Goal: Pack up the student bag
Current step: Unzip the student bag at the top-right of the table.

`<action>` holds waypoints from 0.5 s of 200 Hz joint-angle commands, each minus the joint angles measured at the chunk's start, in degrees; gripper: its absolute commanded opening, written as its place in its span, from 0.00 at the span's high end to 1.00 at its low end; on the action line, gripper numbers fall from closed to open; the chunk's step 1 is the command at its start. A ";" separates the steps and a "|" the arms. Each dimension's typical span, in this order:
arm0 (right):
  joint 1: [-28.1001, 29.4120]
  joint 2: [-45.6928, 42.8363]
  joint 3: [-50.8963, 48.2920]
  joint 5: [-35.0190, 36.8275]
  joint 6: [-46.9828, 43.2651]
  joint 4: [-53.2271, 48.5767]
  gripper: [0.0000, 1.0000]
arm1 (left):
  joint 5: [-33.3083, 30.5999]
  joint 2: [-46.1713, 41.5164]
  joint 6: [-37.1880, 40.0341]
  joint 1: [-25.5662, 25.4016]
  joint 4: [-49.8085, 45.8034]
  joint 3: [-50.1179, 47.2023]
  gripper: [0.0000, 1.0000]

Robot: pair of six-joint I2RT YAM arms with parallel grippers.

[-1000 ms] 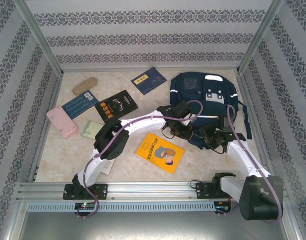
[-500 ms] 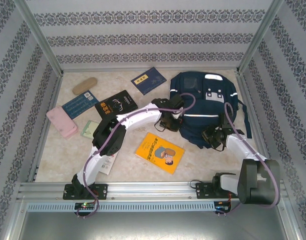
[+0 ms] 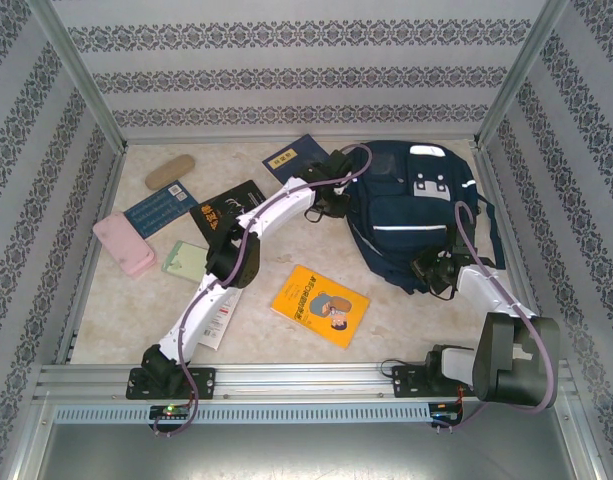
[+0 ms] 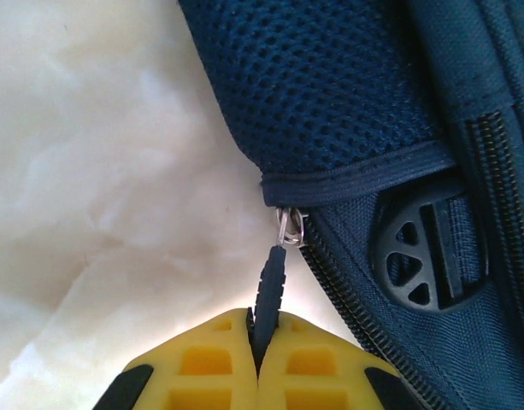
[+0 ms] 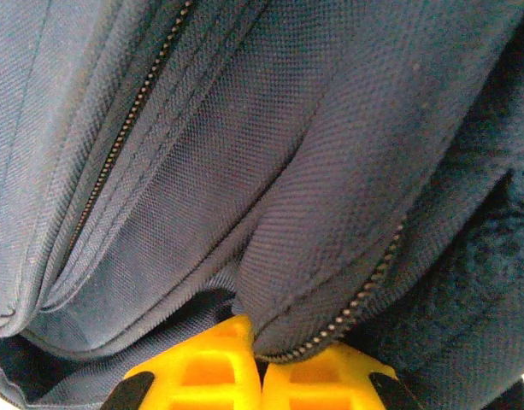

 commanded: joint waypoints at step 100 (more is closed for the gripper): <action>-0.67 -4.95 10.68 2.83 -11.58 -8.30 0.62 | 2.70 -10.37 -10.78 2.72 8.18 -9.65 0.42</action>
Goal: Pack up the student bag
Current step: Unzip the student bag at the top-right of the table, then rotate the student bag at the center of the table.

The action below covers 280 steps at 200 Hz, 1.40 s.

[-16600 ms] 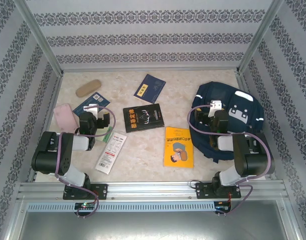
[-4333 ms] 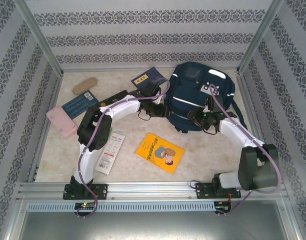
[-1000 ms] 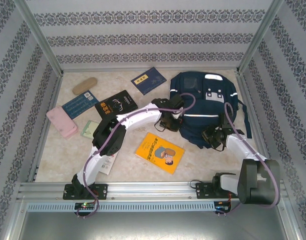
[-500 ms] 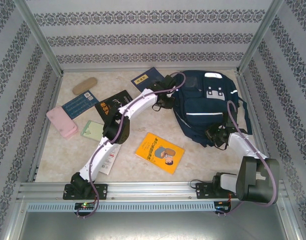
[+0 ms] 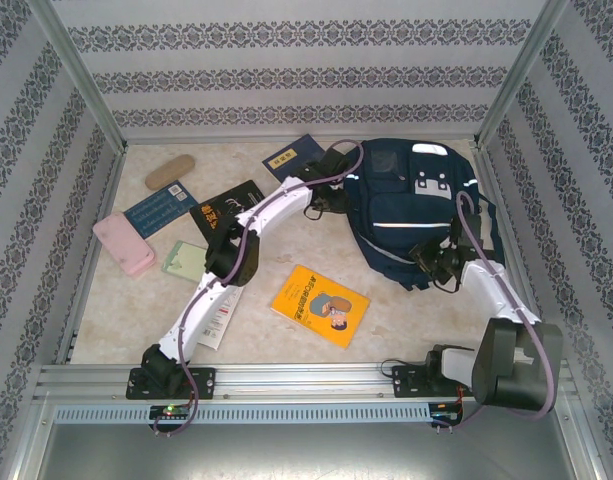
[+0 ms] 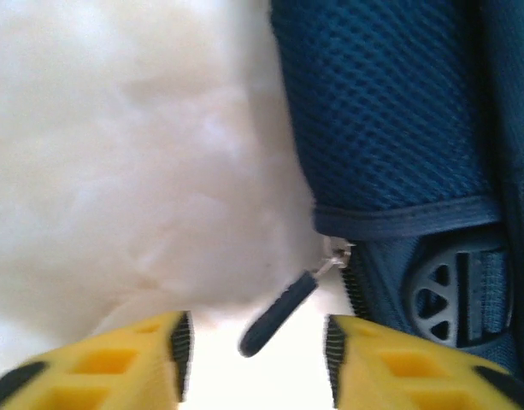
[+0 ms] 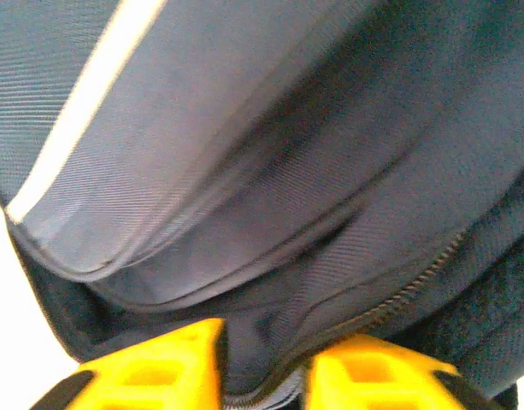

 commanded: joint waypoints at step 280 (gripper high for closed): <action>31.29 28.29 36.77 11.72 -9.60 -7.76 0.51 | -9.16 -67.26 -15.04 0.71 23.52 -76.12 0.00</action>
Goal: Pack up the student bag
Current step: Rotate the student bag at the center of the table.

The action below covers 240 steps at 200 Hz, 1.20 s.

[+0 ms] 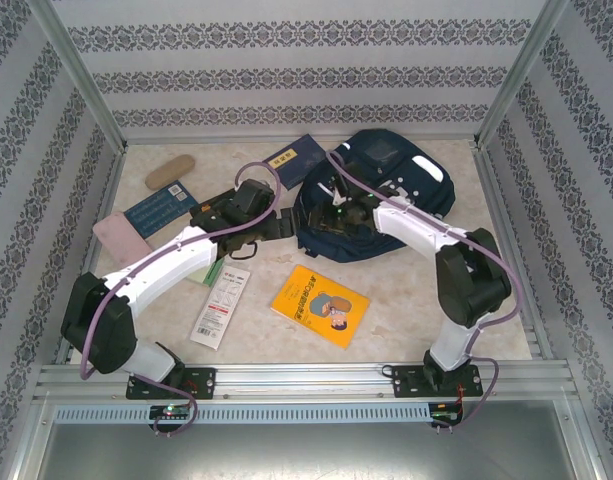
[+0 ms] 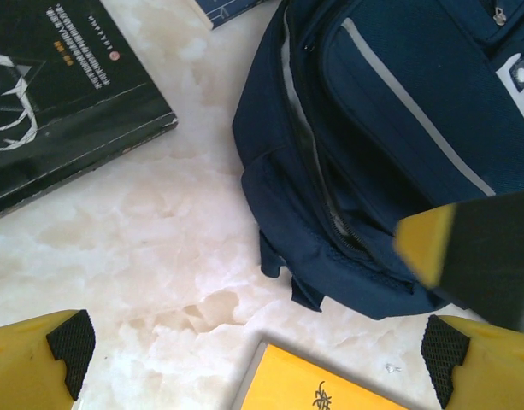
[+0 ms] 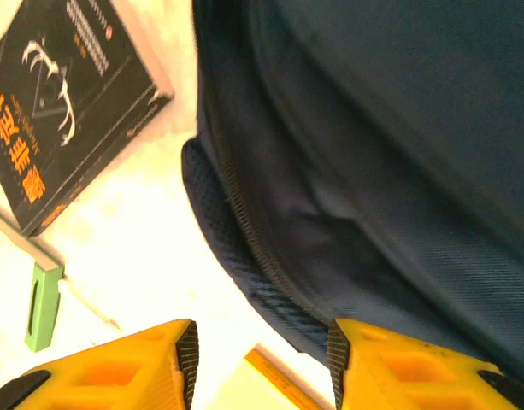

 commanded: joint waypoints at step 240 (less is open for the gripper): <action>7.44 7.25 11.17 15.20 -14.00 -10.40 0.48 | -12.22 -6.17 -6.66 2.29 -3.84 -6.79 0.01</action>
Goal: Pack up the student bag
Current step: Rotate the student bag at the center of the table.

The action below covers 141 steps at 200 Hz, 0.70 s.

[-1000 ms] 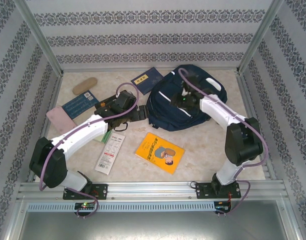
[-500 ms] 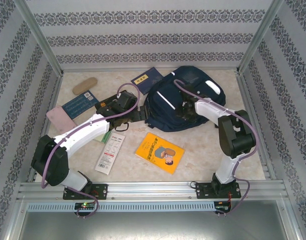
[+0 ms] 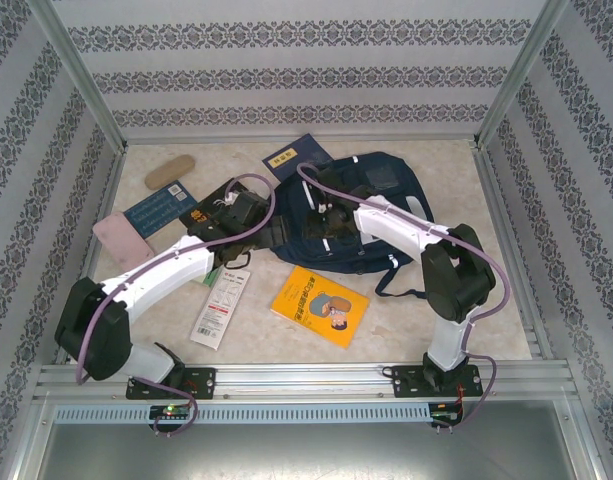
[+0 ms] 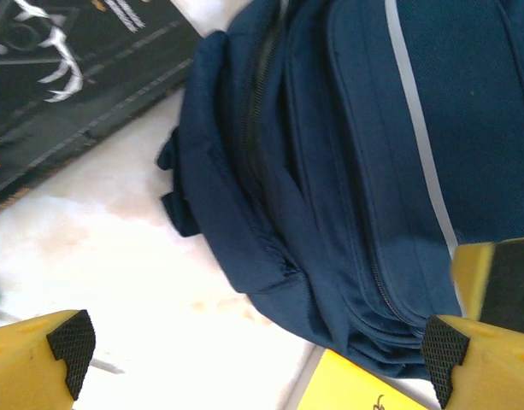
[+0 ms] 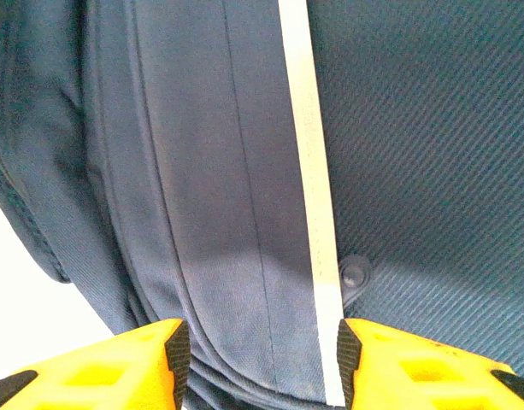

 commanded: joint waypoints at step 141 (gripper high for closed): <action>4.19 23.80 26.54 15.27 -12.70 -12.68 0.54 | 8.88 -2.40 3.67 12.62 -8.94 1.29 0.00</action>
